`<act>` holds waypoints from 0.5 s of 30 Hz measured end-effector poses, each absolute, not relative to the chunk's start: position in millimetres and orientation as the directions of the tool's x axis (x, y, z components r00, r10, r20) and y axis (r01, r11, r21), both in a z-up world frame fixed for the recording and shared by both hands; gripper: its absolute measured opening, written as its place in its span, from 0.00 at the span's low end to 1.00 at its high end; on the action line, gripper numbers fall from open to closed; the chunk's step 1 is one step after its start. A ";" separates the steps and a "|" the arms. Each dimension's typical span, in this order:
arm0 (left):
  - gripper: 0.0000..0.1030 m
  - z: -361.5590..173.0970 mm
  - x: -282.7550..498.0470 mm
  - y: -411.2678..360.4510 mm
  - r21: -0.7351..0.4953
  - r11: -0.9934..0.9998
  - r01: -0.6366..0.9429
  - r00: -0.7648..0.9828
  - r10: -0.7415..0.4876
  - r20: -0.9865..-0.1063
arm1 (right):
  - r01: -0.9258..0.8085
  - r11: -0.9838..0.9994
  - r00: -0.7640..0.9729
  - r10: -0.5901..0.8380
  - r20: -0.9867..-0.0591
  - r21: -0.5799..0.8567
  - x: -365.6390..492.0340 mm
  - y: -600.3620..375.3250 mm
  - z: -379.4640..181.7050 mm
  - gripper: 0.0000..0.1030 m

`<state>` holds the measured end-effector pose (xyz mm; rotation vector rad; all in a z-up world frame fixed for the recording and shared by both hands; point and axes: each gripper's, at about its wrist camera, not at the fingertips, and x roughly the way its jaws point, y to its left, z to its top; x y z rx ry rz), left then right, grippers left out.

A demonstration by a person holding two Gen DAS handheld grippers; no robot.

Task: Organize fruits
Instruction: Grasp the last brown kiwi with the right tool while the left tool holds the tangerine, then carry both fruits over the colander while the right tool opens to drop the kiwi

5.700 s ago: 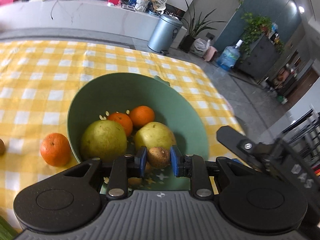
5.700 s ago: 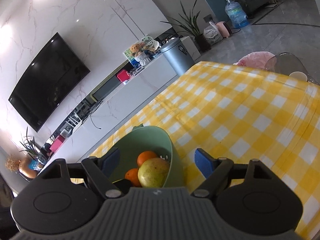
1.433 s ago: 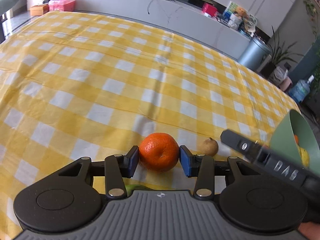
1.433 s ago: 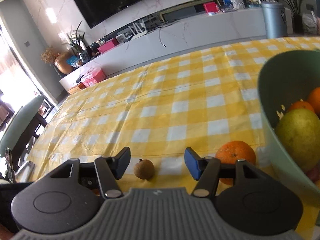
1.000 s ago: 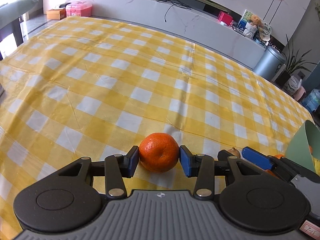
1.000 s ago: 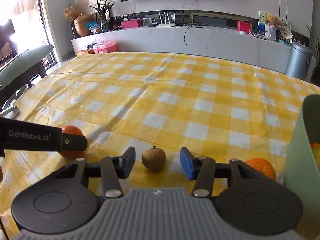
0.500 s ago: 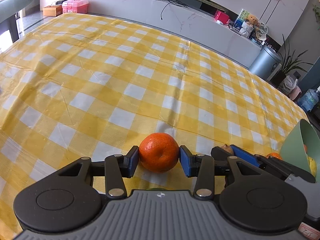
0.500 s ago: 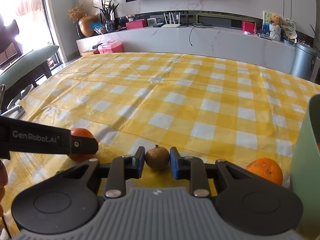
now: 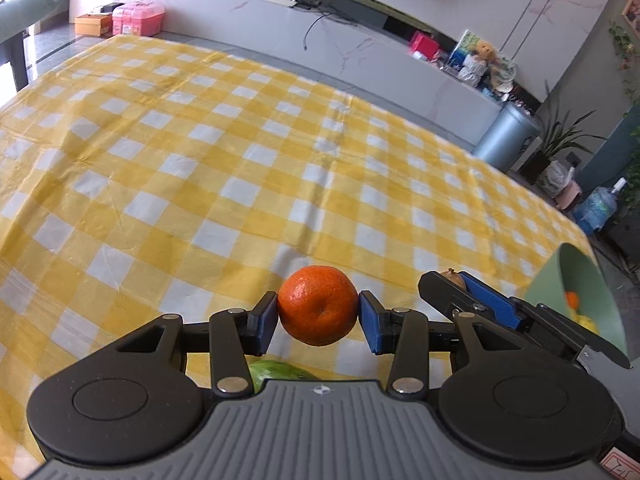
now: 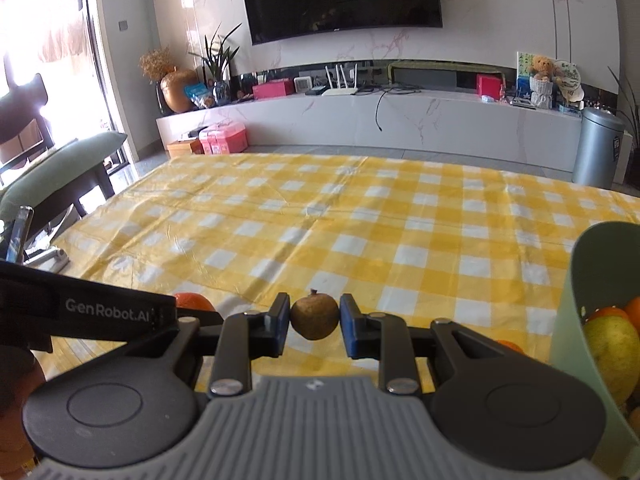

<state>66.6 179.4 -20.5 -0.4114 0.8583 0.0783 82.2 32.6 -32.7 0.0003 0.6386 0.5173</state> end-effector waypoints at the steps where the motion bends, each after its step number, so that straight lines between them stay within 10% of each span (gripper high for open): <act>1: 0.48 -18.5 65.3 178.0 -0.322 0.919 -0.226 0.659 -0.099 -0.745 | -0.458 0.874 0.685 0.463 -0.563 0.161 80.9 30.3 -30.6 0.22; 15: 0.48 30.7 42.6 159.5 -0.296 0.936 -0.188 0.723 -0.072 -0.687 | -0.414 0.892 0.744 0.447 -0.497 0.182 53.4 -7.0 2.4 0.22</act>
